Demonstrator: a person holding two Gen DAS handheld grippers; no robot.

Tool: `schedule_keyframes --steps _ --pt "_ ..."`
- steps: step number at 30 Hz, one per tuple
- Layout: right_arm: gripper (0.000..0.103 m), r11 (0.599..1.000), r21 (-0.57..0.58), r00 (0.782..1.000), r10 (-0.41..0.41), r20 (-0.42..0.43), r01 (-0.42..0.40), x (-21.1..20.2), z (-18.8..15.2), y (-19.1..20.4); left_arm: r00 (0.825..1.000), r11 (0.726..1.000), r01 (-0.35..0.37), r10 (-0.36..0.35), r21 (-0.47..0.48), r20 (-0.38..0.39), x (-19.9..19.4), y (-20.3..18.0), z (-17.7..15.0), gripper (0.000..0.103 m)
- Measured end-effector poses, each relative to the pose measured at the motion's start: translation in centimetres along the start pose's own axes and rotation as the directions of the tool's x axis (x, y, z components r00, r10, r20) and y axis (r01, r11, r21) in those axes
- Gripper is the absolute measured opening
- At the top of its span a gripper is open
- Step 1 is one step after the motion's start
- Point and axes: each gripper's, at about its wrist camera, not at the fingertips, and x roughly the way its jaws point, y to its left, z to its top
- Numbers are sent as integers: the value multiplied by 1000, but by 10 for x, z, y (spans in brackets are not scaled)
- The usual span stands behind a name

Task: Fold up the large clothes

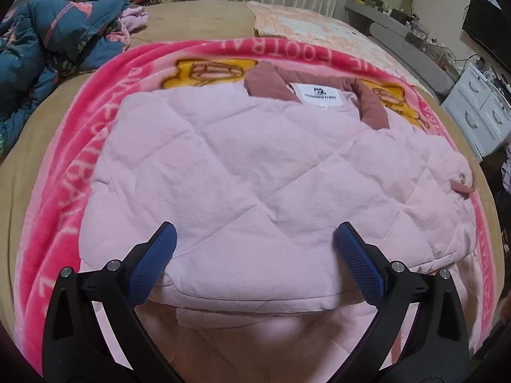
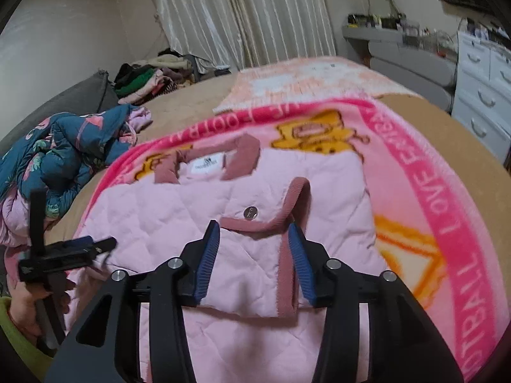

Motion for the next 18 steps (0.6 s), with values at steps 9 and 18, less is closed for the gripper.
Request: schedule_keyframes --steps 9,18 --pt "64 980 -199 996 4 -89 -22 41 15 64 1000 1000 12 -12 -3 -26 18 8 -10 94" --pt "64 963 -268 968 -52 -247 -16 110 13 89 999 999 44 -44 -16 -15 23 15 -13 95"
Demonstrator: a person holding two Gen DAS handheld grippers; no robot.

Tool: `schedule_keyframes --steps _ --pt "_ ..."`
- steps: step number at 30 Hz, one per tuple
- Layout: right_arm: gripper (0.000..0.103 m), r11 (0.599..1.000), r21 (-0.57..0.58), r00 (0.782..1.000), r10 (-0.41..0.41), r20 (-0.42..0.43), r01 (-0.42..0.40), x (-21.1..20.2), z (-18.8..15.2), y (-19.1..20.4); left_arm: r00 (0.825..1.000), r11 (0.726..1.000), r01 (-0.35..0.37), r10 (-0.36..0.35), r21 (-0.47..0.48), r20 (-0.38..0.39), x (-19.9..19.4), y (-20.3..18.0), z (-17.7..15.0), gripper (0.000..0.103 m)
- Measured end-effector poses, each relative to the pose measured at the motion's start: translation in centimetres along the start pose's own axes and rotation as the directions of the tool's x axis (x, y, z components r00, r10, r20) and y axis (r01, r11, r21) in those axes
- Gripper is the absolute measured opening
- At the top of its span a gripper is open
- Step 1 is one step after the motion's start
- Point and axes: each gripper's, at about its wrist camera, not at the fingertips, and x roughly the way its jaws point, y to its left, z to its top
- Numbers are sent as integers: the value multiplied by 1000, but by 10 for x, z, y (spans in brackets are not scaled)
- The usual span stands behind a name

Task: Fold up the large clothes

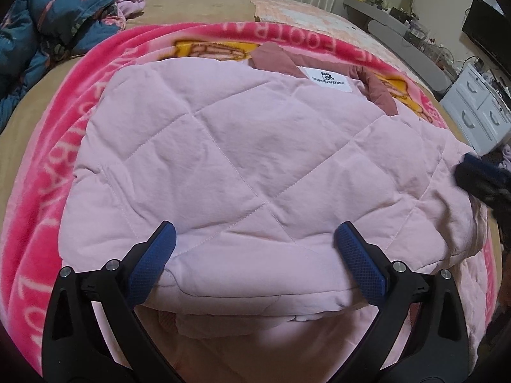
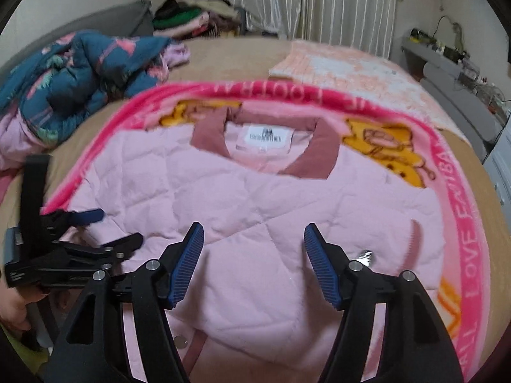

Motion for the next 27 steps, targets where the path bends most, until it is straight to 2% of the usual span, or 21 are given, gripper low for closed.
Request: schedule_keyframes --steps 2,5,8,17,27 --pt "65 1000 6 997 -15 -71 15 20 -3 -3 1000 1000 4 -4 0 4 -1 0 0 95" --pt "67 1000 13 995 -9 -95 10 41 -10 -6 1000 1000 1 -1 9 8 0 0 0 94" --pt "67 999 49 997 1 -82 3 50 -14 -10 1000 999 -10 10 39 22 -4 -4 -2 93" --pt "67 997 81 1000 -9 -28 11 41 -27 -10 999 999 -14 13 33 41 -34 -5 -9 93" --pt "67 993 115 1000 10 -15 -9 24 -42 -10 998 1000 -11 11 -9 66 -72 -3 -26 94"
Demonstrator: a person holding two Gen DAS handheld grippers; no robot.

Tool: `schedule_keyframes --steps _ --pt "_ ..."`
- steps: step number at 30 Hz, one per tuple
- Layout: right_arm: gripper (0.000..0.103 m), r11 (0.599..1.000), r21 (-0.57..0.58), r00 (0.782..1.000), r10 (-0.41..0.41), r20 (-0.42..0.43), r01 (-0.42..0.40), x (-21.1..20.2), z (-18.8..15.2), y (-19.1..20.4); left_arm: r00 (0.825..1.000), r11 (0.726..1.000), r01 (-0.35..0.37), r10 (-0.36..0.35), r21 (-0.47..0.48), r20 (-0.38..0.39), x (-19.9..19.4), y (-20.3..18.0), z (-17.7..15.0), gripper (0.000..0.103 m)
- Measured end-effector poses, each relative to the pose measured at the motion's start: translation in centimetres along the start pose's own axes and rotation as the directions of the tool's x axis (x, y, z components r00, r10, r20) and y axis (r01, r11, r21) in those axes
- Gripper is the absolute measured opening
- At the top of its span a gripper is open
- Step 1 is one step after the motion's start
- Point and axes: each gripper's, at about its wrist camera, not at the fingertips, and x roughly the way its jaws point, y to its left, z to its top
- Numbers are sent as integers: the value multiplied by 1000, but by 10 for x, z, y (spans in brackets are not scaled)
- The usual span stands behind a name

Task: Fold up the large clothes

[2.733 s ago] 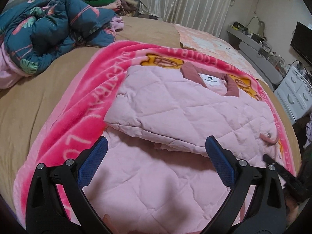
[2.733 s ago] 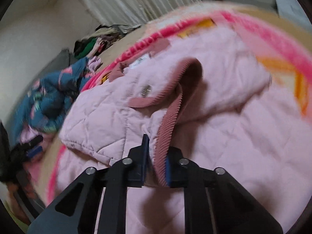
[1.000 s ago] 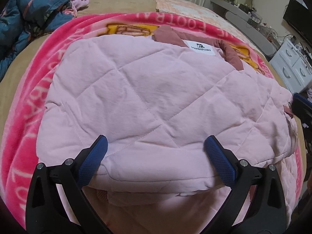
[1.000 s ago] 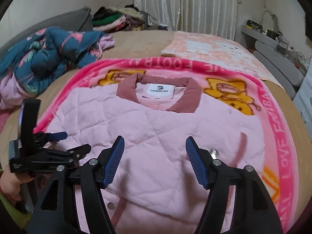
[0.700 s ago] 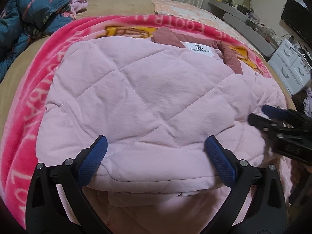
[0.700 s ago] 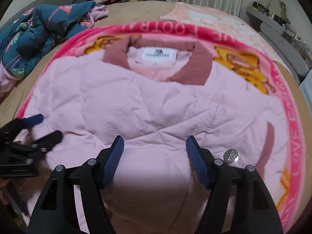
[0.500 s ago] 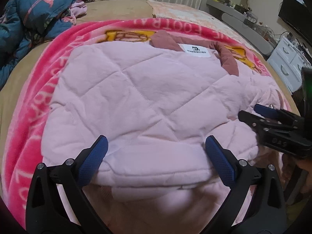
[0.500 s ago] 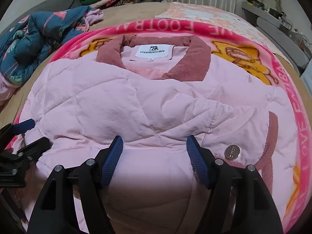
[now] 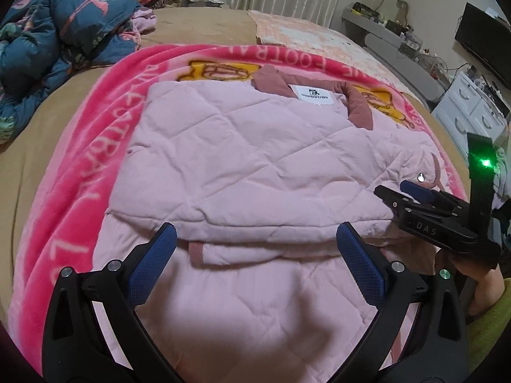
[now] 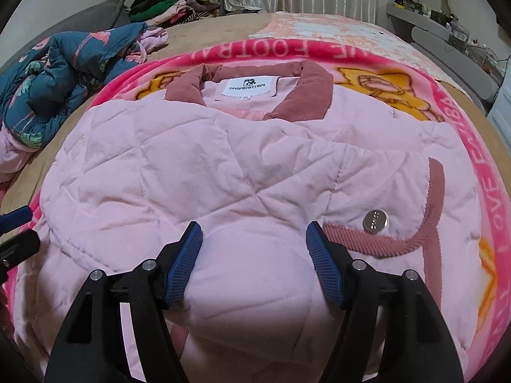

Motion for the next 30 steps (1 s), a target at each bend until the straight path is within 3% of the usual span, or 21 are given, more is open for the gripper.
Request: schedule_keyframes --steps 3,6,13,30 --pt "71 1000 5 1000 10 -1 -10 -9 -3 1 1000 1000 -11 11 -3 8 -10 1 -1 94" --pt "91 1000 22 1000 21 14 -21 -26 -8 2 1000 1000 -11 11 -4 24 -19 2 -1 94" --pt "98 996 68 996 51 77 -57 -67 -28 -3 999 1000 -5 6 -18 48 -41 1 -5 94" --pt "99 995 38 971 84 224 -94 -162 -39 15 995 1000 -15 17 -16 99 -93 -13 -15 94"
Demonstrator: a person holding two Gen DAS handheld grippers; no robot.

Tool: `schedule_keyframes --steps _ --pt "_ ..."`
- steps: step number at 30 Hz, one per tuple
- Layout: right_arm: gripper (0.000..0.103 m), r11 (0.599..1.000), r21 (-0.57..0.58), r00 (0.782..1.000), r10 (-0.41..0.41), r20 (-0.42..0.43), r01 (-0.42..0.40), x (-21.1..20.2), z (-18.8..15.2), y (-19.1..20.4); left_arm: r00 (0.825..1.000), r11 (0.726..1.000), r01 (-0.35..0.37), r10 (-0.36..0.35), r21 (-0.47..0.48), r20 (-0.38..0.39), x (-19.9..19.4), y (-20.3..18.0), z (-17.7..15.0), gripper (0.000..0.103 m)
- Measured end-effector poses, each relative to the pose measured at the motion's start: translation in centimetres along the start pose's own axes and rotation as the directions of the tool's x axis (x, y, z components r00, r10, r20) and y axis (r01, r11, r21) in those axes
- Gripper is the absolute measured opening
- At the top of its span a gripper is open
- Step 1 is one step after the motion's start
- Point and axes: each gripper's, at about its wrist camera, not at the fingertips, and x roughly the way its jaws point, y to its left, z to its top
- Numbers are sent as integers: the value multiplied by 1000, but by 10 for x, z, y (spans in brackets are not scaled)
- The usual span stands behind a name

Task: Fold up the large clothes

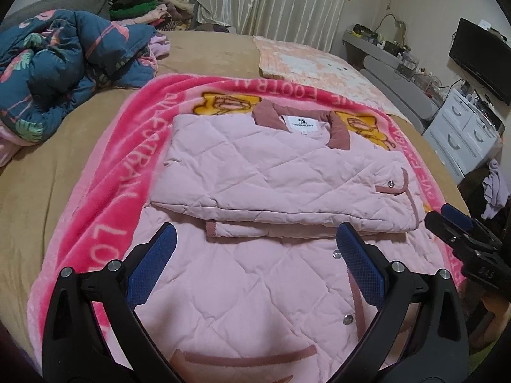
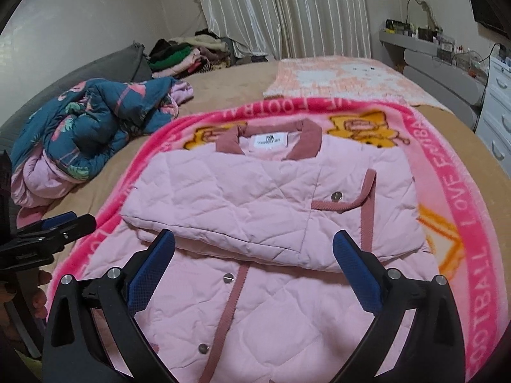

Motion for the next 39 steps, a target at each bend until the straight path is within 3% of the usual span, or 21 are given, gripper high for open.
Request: schedule_keyframes --steps 21,39 --pt "99 1000 -15 997 -22 70 24 -73 -17 9 997 999 15 -18 37 77 -58 -16 -15 94" --pt "99 999 -13 997 -31 67 32 -102 -50 3 996 998 9 -13 55 87 -75 -22 -46 94"
